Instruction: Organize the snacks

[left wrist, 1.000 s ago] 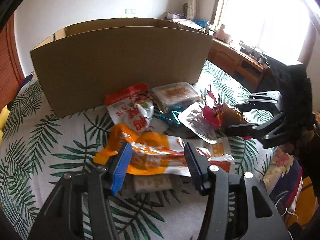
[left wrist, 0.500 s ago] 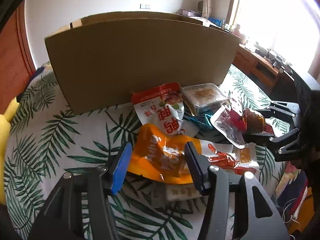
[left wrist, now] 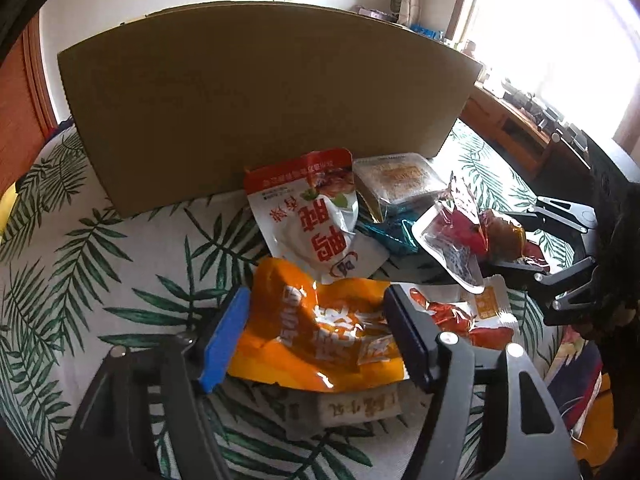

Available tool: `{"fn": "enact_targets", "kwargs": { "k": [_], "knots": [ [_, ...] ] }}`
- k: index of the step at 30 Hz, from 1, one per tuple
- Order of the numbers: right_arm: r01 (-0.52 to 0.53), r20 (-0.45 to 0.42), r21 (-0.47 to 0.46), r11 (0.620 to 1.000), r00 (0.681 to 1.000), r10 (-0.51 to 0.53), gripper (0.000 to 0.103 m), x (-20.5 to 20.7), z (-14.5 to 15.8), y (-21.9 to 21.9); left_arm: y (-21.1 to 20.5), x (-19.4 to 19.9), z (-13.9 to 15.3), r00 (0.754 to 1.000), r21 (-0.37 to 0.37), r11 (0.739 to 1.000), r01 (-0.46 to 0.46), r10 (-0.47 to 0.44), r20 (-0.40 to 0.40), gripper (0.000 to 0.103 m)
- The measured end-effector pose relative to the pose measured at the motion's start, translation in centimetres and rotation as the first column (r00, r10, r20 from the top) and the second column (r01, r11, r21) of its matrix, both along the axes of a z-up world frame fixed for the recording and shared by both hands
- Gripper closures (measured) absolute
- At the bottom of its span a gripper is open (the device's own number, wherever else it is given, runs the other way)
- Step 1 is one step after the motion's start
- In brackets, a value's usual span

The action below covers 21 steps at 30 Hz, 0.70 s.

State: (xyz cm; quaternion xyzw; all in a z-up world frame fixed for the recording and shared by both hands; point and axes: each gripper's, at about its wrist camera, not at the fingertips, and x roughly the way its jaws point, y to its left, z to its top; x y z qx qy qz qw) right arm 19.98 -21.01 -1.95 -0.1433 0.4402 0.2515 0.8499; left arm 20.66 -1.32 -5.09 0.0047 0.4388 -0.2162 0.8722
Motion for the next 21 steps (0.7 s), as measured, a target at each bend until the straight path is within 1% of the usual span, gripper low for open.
{"fn": "enact_targets", "kwargs": {
  "k": [4,6,8,9,12,13,14,15,16,17,18,19,21],
  "knots": [
    [-0.001,0.000,0.000,1.000,1.000,0.001,0.039,0.0,0.0,0.0,-0.4,-0.1,0.0,1.000,0.000,1.000,0.006,-0.006,0.004,0.031],
    [-0.001,0.000,0.000,1.000,1.000,0.001,0.039,0.0,0.0,0.0,-0.6,-0.1,0.0,1.000,0.011,1.000,0.014,-0.014,0.000,0.027],
    [0.000,0.000,0.000,1.000,1.000,0.000,0.039,0.0,0.0,0.0,-1.3,0.2,-0.1,1.000,0.022,1.000,0.020,-0.020,-0.001,0.021],
    [0.000,0.000,0.000,1.000,1.000,0.000,0.039,0.0,0.0,0.0,-1.6,0.0,0.0,1.000,0.033,0.999,0.024,-0.024,0.003,0.020],
    [0.000,0.000,0.000,1.000,1.000,0.000,0.039,0.0,0.0,0.0,-1.9,0.0,-0.1,1.000,0.032,0.999,0.022,-0.022,0.006,0.021],
    [-0.001,0.000,0.000,1.000,1.000,0.001,0.039,0.0,0.0,0.0,-1.9,-0.1,-0.1,0.999,0.023,0.999,0.034,-0.034,0.005,0.029],
    [-0.001,0.000,0.000,1.000,1.000,0.001,0.039,0.0,0.0,0.0,-1.8,-0.1,0.0,0.999,0.017,0.999,0.037,-0.037,0.008,0.039],
    [-0.001,0.000,0.000,1.000,1.000,0.001,0.039,0.0,0.0,0.0,-1.5,-0.1,0.0,0.999,-0.001,0.999,0.038,-0.038,0.003,0.042],
    [-0.001,0.000,0.001,1.000,1.000,0.001,0.039,0.0,0.0,0.0,-1.2,-0.1,0.1,0.999,-0.021,0.999,0.038,-0.038,-0.004,0.055],
    [-0.001,-0.001,0.001,1.000,1.000,0.001,0.039,0.0,0.0,0.0,-1.0,-0.1,0.2,0.999,-0.028,0.999,0.032,-0.032,-0.007,0.073],
    [-0.001,-0.001,0.001,1.000,1.000,0.001,0.039,0.0,0.0,0.0,-0.7,0.1,0.1,0.999,-0.042,0.999,0.029,-0.030,-0.022,0.075],
    [-0.001,-0.001,0.002,1.000,1.000,0.001,0.039,0.0,0.0,0.0,-0.5,0.1,0.1,0.999,-0.045,0.999,0.029,-0.030,-0.021,0.078],
    [0.000,-0.001,0.001,1.000,1.000,0.000,0.039,0.0,0.0,0.0,-0.5,-0.2,0.2,0.999,-0.030,0.999,0.036,-0.036,-0.004,0.078]
  ]
}}
